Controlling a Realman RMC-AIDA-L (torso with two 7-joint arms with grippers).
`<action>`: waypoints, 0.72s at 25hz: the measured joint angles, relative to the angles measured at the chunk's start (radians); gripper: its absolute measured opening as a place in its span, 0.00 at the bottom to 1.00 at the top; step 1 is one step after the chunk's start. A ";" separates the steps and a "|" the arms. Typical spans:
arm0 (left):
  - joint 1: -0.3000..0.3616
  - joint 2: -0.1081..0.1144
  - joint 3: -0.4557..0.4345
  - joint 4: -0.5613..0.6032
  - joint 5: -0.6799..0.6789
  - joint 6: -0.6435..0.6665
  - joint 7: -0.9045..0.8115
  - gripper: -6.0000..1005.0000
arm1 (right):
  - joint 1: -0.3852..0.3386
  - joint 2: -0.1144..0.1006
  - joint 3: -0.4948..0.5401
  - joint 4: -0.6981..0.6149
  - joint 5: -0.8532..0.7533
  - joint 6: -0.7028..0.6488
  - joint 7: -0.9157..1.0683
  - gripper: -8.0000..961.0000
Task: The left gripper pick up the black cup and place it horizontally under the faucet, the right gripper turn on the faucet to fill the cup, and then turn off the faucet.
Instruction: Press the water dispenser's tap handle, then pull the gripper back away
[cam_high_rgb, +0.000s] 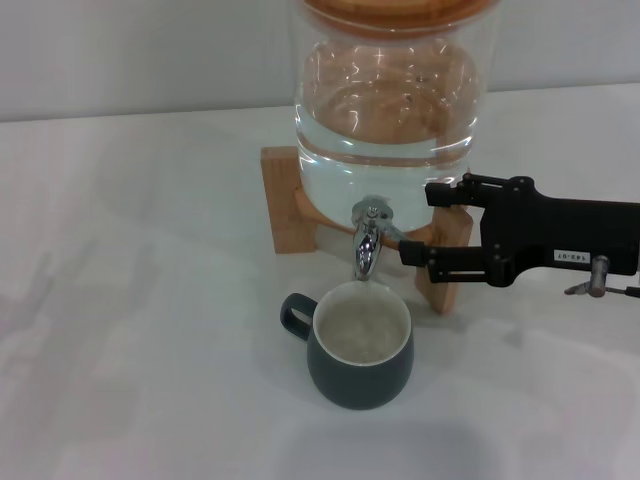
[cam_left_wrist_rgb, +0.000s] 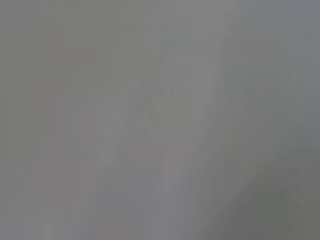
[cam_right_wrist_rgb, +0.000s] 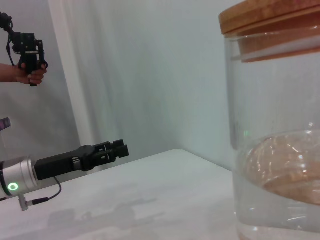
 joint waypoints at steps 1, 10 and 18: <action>0.000 0.000 0.000 0.000 0.000 0.001 0.000 0.70 | 0.000 0.000 0.002 0.000 0.000 0.000 0.000 0.86; 0.000 0.000 -0.001 -0.003 0.000 0.005 0.000 0.70 | -0.008 -0.002 0.036 0.002 0.000 -0.001 -0.006 0.86; -0.004 0.000 -0.001 -0.003 0.000 0.006 0.000 0.70 | -0.012 -0.003 0.048 0.003 -0.002 -0.011 -0.011 0.86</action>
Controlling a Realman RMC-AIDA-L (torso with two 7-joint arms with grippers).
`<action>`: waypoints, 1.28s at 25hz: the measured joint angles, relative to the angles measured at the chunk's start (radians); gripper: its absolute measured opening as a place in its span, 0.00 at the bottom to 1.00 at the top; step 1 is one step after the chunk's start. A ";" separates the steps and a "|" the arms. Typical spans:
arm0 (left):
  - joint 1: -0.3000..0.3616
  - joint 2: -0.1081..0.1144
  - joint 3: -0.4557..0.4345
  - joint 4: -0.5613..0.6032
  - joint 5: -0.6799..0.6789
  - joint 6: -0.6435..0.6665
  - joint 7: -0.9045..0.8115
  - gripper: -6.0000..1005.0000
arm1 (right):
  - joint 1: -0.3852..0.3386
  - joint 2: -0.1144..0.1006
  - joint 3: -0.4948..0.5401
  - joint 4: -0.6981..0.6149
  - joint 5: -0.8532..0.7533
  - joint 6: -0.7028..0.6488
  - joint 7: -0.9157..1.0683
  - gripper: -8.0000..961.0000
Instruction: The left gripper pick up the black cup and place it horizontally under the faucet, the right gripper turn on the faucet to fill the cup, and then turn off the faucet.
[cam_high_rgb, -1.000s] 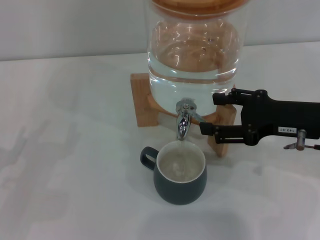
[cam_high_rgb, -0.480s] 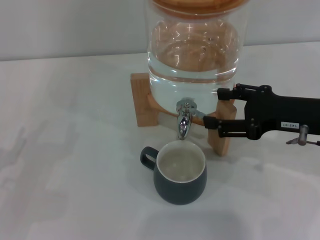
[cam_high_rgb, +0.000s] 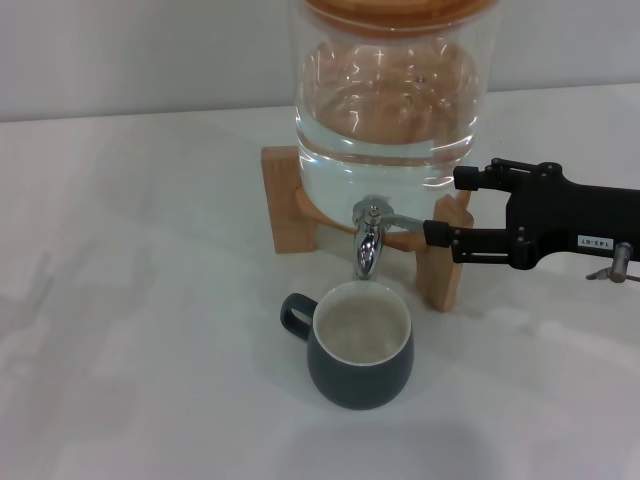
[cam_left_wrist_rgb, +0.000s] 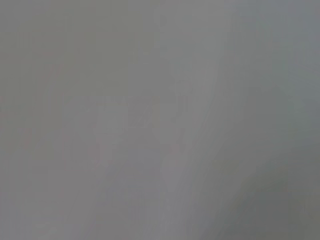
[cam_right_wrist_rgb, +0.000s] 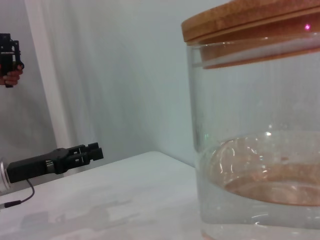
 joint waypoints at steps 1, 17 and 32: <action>-0.001 0.000 0.000 0.000 0.000 0.000 0.000 0.70 | 0.000 0.000 0.000 0.001 0.000 -0.002 0.000 0.86; 0.004 0.000 0.000 0.000 -0.002 0.001 0.000 0.70 | 0.002 0.000 0.043 0.006 0.013 0.074 -0.028 0.86; 0.004 -0.001 -0.002 0.000 -0.023 -0.003 0.007 0.70 | -0.012 0.000 0.358 0.183 0.085 0.377 -0.186 0.86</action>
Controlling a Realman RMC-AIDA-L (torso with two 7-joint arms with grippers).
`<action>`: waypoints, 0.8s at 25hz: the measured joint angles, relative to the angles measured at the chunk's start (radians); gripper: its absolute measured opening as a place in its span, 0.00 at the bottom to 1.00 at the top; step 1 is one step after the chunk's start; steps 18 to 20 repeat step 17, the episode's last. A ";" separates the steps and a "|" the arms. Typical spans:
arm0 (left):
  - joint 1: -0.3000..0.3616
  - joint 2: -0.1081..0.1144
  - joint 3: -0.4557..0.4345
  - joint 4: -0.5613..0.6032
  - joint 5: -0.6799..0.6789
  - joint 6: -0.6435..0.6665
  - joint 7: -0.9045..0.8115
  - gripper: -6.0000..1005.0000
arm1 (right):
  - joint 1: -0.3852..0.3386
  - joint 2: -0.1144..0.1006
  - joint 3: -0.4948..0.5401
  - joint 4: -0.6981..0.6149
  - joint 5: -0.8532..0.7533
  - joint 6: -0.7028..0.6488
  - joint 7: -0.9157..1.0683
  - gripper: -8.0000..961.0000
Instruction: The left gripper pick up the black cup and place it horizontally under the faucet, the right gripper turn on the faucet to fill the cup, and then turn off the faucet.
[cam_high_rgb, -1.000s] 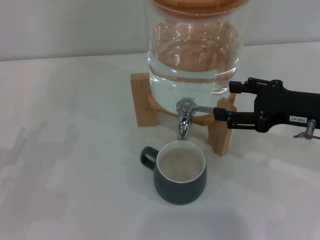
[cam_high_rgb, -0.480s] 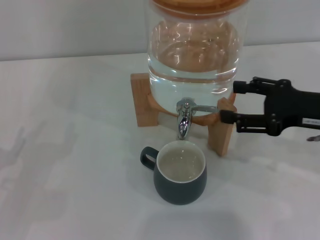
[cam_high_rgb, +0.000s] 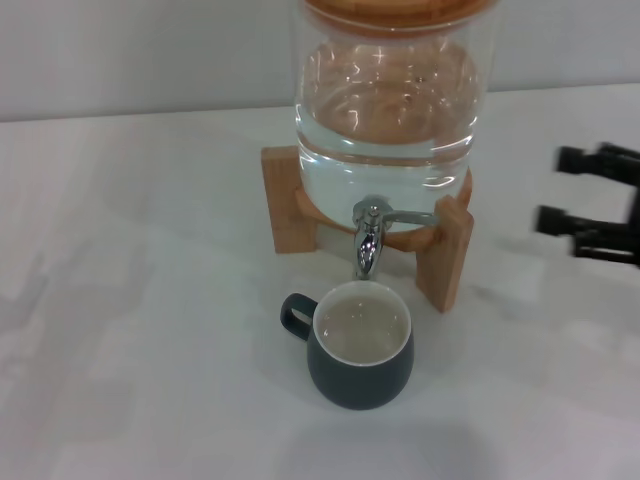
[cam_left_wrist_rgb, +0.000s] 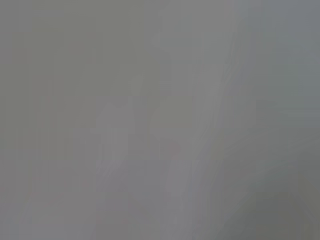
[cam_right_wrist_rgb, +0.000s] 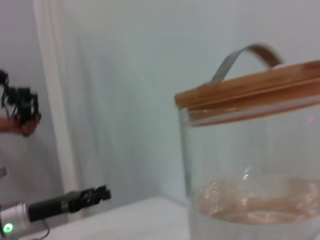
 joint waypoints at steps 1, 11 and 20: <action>0.000 -0.001 -0.003 0.000 -0.003 -0.002 0.003 0.70 | -0.001 0.000 0.041 0.037 0.009 0.032 -0.044 0.86; 0.007 -0.004 -0.022 0.000 -0.046 -0.024 0.024 0.70 | -0.016 0.000 0.356 0.427 0.038 0.115 -0.365 0.86; 0.017 -0.002 -0.024 0.000 -0.110 -0.052 0.042 0.70 | -0.016 0.000 0.501 0.660 0.043 0.112 -0.560 0.86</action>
